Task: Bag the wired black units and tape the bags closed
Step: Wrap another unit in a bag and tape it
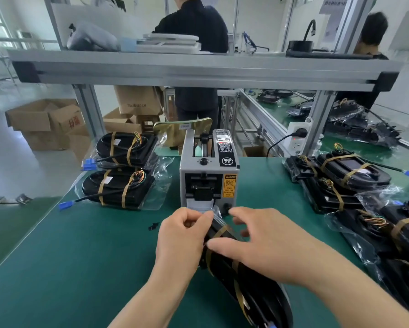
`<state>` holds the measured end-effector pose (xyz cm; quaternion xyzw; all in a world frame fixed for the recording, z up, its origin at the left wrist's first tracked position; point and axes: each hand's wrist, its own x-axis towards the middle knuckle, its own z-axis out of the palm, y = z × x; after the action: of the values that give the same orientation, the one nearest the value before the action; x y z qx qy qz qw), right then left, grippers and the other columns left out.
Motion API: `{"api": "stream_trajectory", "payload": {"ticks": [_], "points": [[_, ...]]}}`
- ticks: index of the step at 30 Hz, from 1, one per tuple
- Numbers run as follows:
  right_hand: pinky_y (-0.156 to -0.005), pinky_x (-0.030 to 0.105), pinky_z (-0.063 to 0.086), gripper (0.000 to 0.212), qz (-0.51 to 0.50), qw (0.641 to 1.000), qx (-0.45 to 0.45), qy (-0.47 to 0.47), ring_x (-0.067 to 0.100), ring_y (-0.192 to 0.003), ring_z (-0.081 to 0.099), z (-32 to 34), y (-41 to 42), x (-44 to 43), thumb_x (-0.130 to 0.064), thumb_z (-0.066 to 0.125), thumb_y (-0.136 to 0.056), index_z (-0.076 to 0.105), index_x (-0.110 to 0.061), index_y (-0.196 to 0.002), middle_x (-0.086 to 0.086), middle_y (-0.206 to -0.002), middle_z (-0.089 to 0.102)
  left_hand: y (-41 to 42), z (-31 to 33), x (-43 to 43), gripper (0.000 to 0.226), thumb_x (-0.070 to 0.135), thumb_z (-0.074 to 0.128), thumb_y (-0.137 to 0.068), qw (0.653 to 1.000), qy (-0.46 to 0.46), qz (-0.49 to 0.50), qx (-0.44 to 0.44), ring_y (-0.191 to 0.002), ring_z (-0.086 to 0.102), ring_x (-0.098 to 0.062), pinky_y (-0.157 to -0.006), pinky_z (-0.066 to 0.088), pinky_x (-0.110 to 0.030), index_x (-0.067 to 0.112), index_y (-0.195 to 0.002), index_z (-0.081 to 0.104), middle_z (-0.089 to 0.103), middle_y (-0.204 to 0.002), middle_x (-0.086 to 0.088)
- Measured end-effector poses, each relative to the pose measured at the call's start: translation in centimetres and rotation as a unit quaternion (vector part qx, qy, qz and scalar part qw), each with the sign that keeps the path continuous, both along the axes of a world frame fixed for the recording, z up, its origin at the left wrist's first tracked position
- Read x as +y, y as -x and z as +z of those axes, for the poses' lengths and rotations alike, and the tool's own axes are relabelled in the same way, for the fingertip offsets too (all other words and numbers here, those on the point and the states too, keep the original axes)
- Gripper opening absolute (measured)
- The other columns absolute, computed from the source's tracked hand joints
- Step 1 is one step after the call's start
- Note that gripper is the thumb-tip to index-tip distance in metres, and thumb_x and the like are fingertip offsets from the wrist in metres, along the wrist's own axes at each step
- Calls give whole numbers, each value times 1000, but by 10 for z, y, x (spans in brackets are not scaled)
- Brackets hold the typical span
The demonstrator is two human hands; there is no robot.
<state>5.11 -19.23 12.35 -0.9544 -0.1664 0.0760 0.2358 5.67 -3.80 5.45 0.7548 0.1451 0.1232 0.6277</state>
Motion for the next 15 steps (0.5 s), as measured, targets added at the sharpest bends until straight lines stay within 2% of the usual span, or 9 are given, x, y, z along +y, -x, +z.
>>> {"api": "stream_trajectory", "payload": {"ticks": [2,4,6,9,11,13,15], "points": [[-69,33,53,67,43,998,13,40,10,-76,63,4,-21,16,-82,57,-65,62,-20,-89,-5,-87,67,-6,2,5,22,36,75,-82,1000,10,-24,17,-50,51,-8,-53,46,-27,27,-64,67,62,-55,9],[-57,29,47,54,59,995,48,57,11,-65,58,2,-35,23,-71,70,-66,61,-19,-77,-2,-77,65,-14,5,13,28,34,74,-83,995,62,-56,48,-45,43,-7,-44,37,-20,22,-59,68,59,-54,8],[-51,24,42,45,58,995,66,53,9,-59,54,-1,-38,20,-59,76,-67,57,-18,-71,-6,-70,60,-24,6,23,30,33,70,-88,985,142,-56,77,-42,37,-7,-40,29,-18,18,-62,71,56,-55,6],[-53,22,41,40,13,997,73,-15,7,-56,51,-2,-35,2,-52,75,-68,58,-16,-73,-7,-66,59,-46,7,29,23,31,65,-93,971,209,-26,115,-40,40,-3,-38,29,-16,16,-76,73,57,-55,9],[-60,19,46,35,-15,995,57,-74,5,-62,60,6,-29,-15,-50,77,-66,65,-21,-81,-7,-73,69,-63,10,26,19,27,63,-94,957,254,-17,137,-37,41,-1,-36,28,-15,17,-80,70,57,-52,10],[-67,14,50,27,-39,989,26,-137,-1,-71,66,16,-20,-33,-45,79,-69,69,-28,-87,-16,-81,73,-77,14,19,18,23,61,-95,942,292,-14,168,-33,41,0,-34,27,-13,18,-79,65,55,-50,11],[-74,24,53,27,-77,976,5,-206,0,-74,69,21,-8,-49,-41,81,-70,69,-32,-92,-17,-83,74,-88,17,13,21,24,60,-97,926,317,-14,203,-32,41,1,-36,26,-13,19,-76,60,52,-51,11]]}}
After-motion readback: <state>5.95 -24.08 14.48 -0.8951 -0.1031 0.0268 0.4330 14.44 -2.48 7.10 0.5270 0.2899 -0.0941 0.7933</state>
